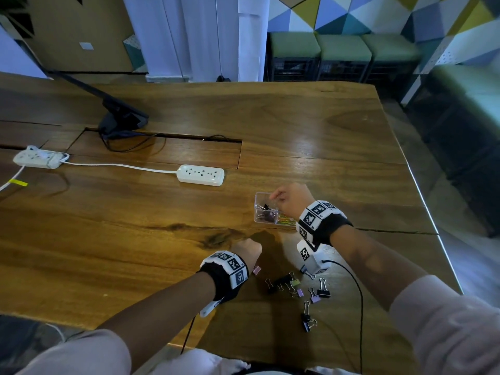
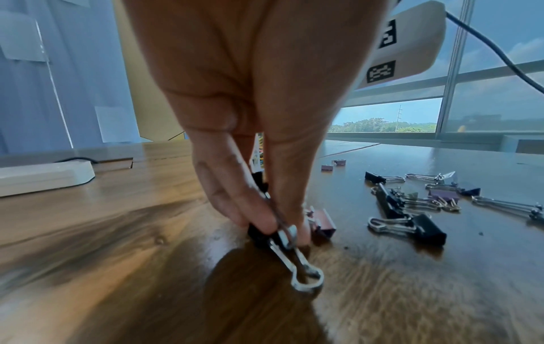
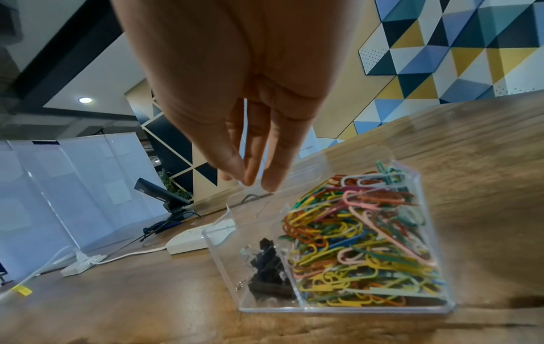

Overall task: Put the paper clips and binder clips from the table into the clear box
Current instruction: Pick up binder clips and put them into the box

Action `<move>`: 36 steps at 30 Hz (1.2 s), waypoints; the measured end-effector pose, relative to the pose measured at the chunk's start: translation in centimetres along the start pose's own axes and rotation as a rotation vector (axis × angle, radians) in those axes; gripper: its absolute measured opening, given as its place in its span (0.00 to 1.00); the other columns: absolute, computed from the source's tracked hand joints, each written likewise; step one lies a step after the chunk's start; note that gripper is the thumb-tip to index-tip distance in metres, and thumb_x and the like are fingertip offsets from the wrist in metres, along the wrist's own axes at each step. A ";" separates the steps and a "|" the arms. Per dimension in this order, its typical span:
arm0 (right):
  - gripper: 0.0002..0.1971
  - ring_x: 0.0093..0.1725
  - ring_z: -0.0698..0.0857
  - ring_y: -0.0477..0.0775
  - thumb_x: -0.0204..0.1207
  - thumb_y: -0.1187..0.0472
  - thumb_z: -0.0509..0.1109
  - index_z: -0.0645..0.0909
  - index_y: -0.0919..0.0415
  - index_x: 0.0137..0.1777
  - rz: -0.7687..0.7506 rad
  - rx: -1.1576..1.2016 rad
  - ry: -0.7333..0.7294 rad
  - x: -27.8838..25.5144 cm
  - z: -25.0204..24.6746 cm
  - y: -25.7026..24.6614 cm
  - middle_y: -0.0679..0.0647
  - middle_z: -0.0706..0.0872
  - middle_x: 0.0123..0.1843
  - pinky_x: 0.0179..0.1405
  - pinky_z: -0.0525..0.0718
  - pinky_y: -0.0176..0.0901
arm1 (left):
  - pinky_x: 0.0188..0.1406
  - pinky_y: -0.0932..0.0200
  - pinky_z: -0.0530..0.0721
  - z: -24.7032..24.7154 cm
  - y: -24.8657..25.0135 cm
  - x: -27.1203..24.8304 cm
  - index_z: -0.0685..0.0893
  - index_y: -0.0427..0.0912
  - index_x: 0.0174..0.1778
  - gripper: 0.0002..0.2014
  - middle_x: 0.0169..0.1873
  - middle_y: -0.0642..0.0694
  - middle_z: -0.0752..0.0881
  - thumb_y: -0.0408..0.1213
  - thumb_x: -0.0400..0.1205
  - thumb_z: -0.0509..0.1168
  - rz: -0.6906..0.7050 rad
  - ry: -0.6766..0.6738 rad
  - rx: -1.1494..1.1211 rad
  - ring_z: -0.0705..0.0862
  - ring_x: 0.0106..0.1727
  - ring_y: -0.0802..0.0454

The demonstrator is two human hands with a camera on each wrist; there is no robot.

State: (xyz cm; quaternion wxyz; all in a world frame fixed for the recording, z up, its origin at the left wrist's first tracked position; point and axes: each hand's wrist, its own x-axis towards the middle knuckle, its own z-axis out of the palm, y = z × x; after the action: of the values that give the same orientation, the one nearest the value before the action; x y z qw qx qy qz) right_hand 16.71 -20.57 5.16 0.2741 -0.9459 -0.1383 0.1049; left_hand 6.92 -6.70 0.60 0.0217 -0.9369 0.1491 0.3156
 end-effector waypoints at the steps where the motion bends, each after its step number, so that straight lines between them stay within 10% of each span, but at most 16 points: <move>1: 0.09 0.50 0.87 0.46 0.77 0.67 0.66 0.87 0.58 0.48 -0.003 0.000 0.004 -0.5 -0.3 0.2 0.49 0.89 0.52 0.51 0.84 0.34 | 0.55 0.53 0.83 -0.1 0.1 0.1 0.81 0.33 0.55 0.10 0.56 0.36 0.85 0.27 0.78 0.68 -0.007 -0.007 0.011 0.84 0.58 0.40; 9: 0.07 0.50 0.86 0.45 0.77 0.63 0.68 0.86 0.57 0.52 0.022 0.016 -0.031 -6.0 -1.3 3.6 0.50 0.88 0.54 0.52 0.81 0.31 | 0.54 0.51 0.82 -0.4 0.1 0.4 0.83 0.31 0.54 0.09 0.55 0.35 0.86 0.30 0.80 0.65 -0.013 -0.072 0.037 0.85 0.56 0.39; 13: 0.12 0.53 0.80 0.41 0.76 0.57 0.68 0.81 0.53 0.59 0.022 -0.160 -0.284 -9.1 -0.5 5.0 0.47 0.84 0.59 0.58 0.80 0.35 | 0.56 0.50 0.83 -0.4 0.0 0.6 0.82 0.31 0.56 0.11 0.57 0.35 0.85 0.30 0.79 0.67 -0.033 -0.093 0.005 0.84 0.59 0.38; 19: 0.53 0.65 0.76 0.52 0.51 0.47 0.85 0.58 0.39 0.75 0.203 -0.235 -0.488 -13.5 1.8 7.5 0.45 0.63 0.71 0.60 0.83 0.47 | 0.49 0.56 0.81 -0.9 -1.1 1.2 0.86 0.36 0.55 0.13 0.56 0.40 0.88 0.35 0.76 0.73 -0.039 -0.100 -0.211 0.85 0.53 0.47; 24: 0.62 0.70 0.71 0.55 0.47 0.45 0.86 0.48 0.34 0.77 0.080 -0.270 -0.520 -15.1 3.2 7.7 0.50 0.56 0.75 0.65 0.81 0.51 | 0.37 0.68 0.79 -0.9 -1.7 1.0 0.88 0.35 0.50 0.11 0.51 0.42 0.90 0.35 0.74 0.75 -0.013 0.028 -0.402 0.87 0.47 0.53; 28: 0.58 0.71 0.68 0.54 0.48 0.44 0.85 0.52 0.34 0.76 -0.035 -0.370 -0.498 -14.9 4.8 7.5 0.48 0.55 0.75 0.64 0.81 0.51 | 0.36 0.68 0.78 -2.0 -1.7 0.9 0.88 0.33 0.46 0.09 0.48 0.41 0.90 0.34 0.74 0.75 0.017 0.128 -0.483 0.85 0.43 0.53; 36: 0.19 0.60 0.75 0.46 0.61 0.51 0.81 0.80 0.43 0.51 0.087 -0.070 -0.360 -13.5 5.2 7.4 0.39 0.68 0.60 0.60 0.81 0.38 | 0.47 0.61 0.83 -6.0 -2.1 1.5 0.89 0.35 0.40 0.05 0.42 0.44 0.90 0.34 0.73 0.75 0.023 0.432 -0.569 0.83 0.41 0.56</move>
State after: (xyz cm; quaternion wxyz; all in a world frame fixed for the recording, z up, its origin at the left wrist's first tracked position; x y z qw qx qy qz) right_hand 4.10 -28.36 -1.60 0.2072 -0.9258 -0.1478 0.2794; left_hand 12.23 -5.88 4.37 -0.2757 -0.9488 0.0668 0.1392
